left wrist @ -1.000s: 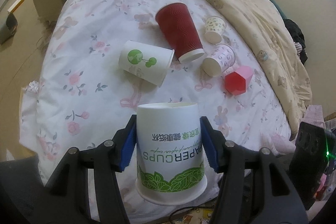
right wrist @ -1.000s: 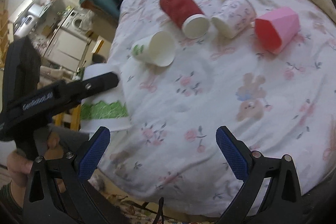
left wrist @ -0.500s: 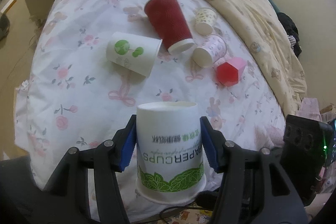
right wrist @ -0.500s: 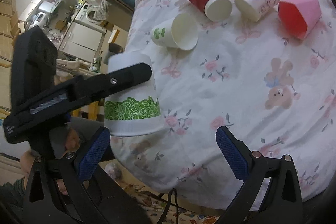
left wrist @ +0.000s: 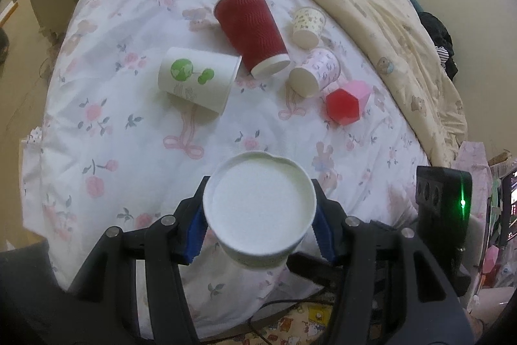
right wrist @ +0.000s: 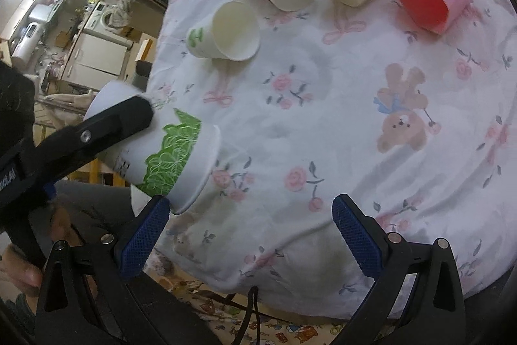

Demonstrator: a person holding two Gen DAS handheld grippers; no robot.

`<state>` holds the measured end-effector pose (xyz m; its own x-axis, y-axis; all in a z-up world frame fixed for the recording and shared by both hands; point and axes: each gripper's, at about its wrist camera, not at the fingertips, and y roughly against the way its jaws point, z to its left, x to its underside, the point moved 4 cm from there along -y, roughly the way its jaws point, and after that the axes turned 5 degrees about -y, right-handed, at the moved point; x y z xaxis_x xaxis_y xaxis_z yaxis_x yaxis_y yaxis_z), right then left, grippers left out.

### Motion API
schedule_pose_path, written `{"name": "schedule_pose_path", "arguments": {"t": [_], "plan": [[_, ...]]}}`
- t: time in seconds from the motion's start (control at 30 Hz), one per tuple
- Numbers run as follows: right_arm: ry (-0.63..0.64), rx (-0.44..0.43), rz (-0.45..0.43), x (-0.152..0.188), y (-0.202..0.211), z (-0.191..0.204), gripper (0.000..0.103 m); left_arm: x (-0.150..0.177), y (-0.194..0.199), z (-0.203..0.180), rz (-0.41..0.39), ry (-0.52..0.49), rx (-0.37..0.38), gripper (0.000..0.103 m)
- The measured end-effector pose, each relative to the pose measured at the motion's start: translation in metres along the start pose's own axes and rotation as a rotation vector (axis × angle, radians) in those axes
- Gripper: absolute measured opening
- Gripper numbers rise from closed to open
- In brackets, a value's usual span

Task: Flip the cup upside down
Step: 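Rotate the left gripper to turn the cup rim-down, then lower the cup rim-down onto the bed and open the left gripper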

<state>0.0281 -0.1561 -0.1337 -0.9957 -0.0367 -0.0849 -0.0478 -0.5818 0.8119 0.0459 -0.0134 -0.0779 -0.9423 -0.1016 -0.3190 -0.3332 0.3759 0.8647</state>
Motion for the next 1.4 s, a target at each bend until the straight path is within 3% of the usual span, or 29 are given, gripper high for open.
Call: {"name": "schedule_pose_path", "arguments": {"t": [0.2, 0.3, 0.4, 0.53, 0.63, 0.8, 1.0, 1.13, 1.4], "plan": [[0.001, 0.058, -0.002, -0.001, -0.001, -0.008, 0.103, 0.003, -0.001, -0.002, 0.012, -0.009, 0.003, 0.052], [-0.009, 0.070, -0.017, -0.002, 0.006, -0.009, 0.102, 0.003, 0.001, 0.002, 0.011, -0.019, -0.056, 0.052], [-0.017, 0.110, -0.144, -0.007, 0.040, -0.017, 0.102, -0.003, 0.003, 0.008, 0.010, -0.044, -0.146, 0.052], [-0.106, 0.095, -0.258, -0.015, 0.075, -0.039, 0.102, -0.015, -0.004, 0.001, 0.006, -0.068, -0.198, 0.052], [-0.213, 0.065, -0.286, -0.015, 0.087, -0.062, 0.102, -0.027, -0.013, -0.012, -0.016, -0.073, -0.212, 0.052], [-0.284, 0.110, -0.333, -0.012, 0.101, -0.084, 0.102, -0.044, -0.032, -0.034, -0.049, -0.083, -0.234, 0.052], [-0.294, 0.104, -0.336, -0.011, 0.108, -0.087, 0.102, -0.057, -0.065, -0.047, -0.067, -0.090, -0.278, 0.052], [-0.277, 0.114, -0.329, -0.011, 0.106, -0.086, 0.102, -0.057, -0.092, -0.044, -0.032, -0.075, -0.297, 0.052], [-0.233, 0.129, -0.317, -0.010, 0.104, -0.080, 0.102, -0.057, -0.109, -0.040, -0.013, -0.064, -0.330, 0.053]]}}
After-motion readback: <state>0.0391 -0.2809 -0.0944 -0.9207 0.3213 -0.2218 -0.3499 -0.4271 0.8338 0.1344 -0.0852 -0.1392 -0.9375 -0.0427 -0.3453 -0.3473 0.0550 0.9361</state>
